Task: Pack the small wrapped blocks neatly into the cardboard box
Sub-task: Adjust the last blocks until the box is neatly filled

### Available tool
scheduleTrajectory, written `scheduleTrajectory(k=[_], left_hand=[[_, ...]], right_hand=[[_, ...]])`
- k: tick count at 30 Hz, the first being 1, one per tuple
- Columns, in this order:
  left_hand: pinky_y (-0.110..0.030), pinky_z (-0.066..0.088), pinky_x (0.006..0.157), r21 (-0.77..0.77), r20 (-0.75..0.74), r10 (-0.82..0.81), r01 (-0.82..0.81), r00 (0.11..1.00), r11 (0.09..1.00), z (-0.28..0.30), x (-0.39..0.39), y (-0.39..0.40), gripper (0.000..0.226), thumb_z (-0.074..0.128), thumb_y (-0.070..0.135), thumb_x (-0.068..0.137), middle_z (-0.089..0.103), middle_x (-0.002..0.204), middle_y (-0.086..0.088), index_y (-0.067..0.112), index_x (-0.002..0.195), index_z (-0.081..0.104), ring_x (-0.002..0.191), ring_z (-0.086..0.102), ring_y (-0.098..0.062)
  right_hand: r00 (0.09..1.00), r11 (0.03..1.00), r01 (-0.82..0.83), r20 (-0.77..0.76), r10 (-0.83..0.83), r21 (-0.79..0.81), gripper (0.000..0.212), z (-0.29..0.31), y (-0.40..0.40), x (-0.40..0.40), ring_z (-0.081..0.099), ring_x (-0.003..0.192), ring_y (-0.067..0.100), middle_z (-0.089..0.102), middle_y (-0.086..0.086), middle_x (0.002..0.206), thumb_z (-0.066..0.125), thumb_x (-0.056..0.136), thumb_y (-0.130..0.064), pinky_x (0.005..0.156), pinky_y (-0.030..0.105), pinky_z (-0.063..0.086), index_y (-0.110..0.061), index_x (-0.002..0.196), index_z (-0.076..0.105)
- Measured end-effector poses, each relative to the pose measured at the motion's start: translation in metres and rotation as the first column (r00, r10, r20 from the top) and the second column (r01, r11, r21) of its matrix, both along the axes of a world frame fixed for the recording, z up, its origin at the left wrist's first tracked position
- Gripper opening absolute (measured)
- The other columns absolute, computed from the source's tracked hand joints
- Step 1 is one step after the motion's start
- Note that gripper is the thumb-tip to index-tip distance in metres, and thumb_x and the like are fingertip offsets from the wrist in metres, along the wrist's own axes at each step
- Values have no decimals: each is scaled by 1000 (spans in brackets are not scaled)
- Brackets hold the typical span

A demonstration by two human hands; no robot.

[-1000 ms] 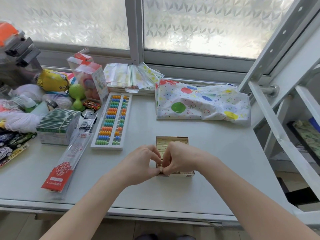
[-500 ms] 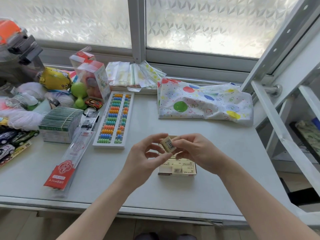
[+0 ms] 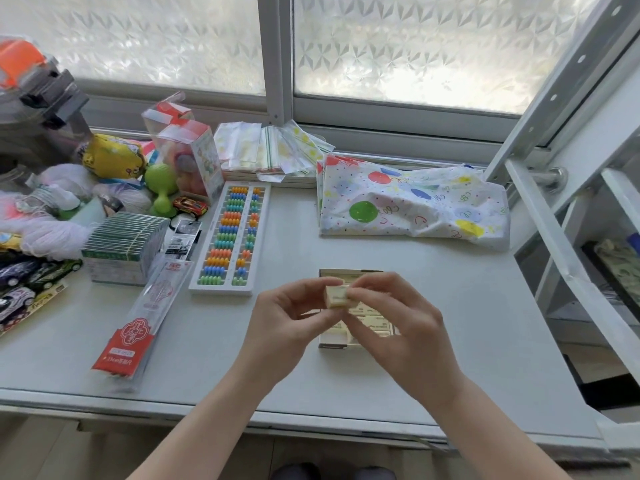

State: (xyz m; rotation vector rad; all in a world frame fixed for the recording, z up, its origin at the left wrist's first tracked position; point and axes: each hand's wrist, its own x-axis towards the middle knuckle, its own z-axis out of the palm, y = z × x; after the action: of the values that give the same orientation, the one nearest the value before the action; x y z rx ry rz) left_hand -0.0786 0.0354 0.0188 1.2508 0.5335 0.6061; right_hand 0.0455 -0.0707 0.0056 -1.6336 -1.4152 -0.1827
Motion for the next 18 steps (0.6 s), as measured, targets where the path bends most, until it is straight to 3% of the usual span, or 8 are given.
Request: scheduleTrajectory(k=[1,3,6,9,12,15,18], left_hand=[[-19,57,69,-14,9,2,-1,1000,1000,0,0,1,28,67,-15,71,76,81,-7,4,92,71,76,71,-14],[-17,55,68,-33,17,-4,4,1000,999,1,-2,4,32,63,-20,72,76,81,-5,4,92,70,77,72,-12],[-16,55,67,-34,24,-16,17,1000,999,3,-4,4,34,64,-19,71,77,81,-3,6,92,71,77,73,-12],[-17,55,67,-17,16,-18,18,1000,1000,4,-4,4,33,65,-19,70,77,81,-4,6,92,71,77,73,-13],[-18,56,68,55,-59,-60,63,996,996,0,-2,8,33,68,-18,70,77,83,-5,8,91,72,78,73,-14],[-20,57,74,178,-238,-108,153,965,972,-10,0,16,32,72,-10,72,76,87,-5,12,95,73,81,73,-15],[-19,56,79,387,-455,-90,288,886,876,-19,3,23,31,76,4,73,76,87,3,20,100,74,80,70,-5]], right_hand=[[986,999,-29,-164,23,-36,32,2,-1,-1,66,84,11,65,0,100,79,72,-12,75,24,55,-11,102,70],[867,992,-107,-495,58,-71,38,8,-3,-1,67,87,14,65,-6,101,79,69,-10,75,24,56,-16,105,69],[682,983,-185,-723,113,-21,32,14,-5,0,68,84,18,69,-3,95,76,69,-6,73,21,54,-19,98,73],[666,969,-244,-734,136,-42,30,18,-4,1,68,83,18,70,0,95,75,71,-4,72,22,53,-19,97,74],[760,953,-252,-644,87,-169,24,22,-3,10,68,78,15,69,-3,91,75,74,-2,70,21,54,-14,95,74],[868,896,-229,-497,11,-380,20,19,3,20,67,73,11,70,-3,84,75,74,-3,70,20,55,-13,91,73],[927,786,-225,-374,-8,-576,16,11,13,22,63,66,4,70,-4,76,73,75,-8,65,17,52,-16,88,73]])
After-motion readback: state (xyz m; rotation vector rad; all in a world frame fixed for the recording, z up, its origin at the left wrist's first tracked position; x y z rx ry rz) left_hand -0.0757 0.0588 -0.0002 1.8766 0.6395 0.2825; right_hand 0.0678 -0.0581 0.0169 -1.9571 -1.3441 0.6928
